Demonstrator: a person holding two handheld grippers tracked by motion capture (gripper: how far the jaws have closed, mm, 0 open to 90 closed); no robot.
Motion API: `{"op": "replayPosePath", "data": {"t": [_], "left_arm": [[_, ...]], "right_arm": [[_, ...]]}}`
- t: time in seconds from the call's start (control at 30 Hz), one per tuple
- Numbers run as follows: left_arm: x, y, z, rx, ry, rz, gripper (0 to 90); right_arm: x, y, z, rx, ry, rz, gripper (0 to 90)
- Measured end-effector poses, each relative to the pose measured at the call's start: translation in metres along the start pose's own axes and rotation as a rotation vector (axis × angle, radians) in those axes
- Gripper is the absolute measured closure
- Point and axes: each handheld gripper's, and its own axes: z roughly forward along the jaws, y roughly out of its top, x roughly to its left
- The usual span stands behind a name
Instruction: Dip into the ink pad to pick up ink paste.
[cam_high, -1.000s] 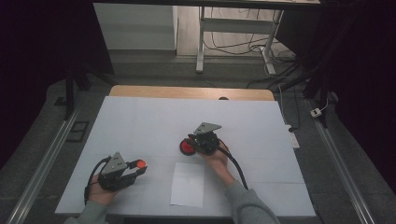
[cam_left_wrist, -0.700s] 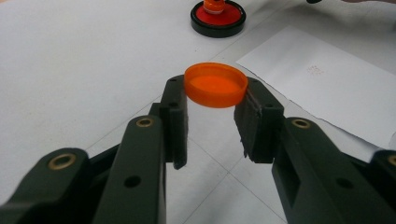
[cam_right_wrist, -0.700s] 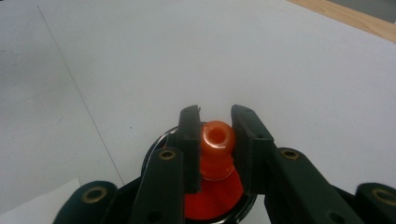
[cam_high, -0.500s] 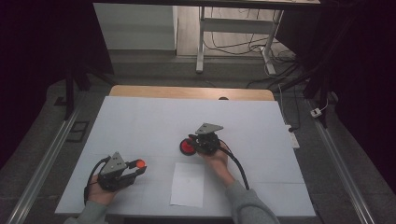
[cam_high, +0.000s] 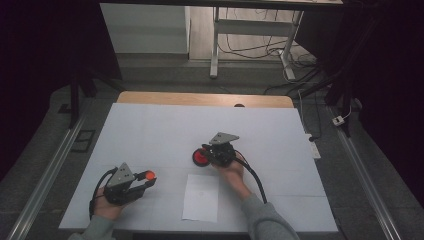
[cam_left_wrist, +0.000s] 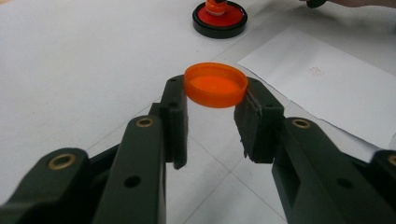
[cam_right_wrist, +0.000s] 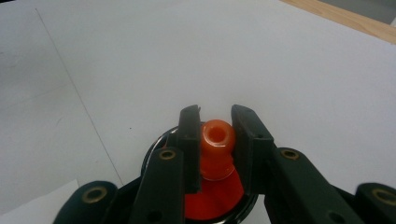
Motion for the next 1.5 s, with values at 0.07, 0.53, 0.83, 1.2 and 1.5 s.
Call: {"op": "replayPosePath", "data": {"t": [0.07,0.53,0.83,1.2,1.5], "left_arm": [[0.0,0.0,0.0,0.001,-0.001,0.0,64.8],[-0.001,0.0,-0.001,-0.001,0.003,0.001,64.8],[0.001,0.0,-0.001,-0.001,0.003,0.001,64.8],[0.0,0.001,-0.002,-0.007,0.005,0.005,64.7],[0.001,0.0,-0.002,-0.004,0.004,0.005,64.7]], "right_arm": [[0.0,0.0,0.0,-0.004,0.001,0.003,73.4],[0.003,-0.003,0.001,-0.023,-0.018,-0.01,73.5],[-0.003,0.006,-0.013,-0.133,0.031,0.025,73.0],[-0.002,0.019,-0.033,-0.157,0.066,0.051,73.0],[-0.001,0.015,-0.023,-0.092,0.066,0.024,73.0]]}}
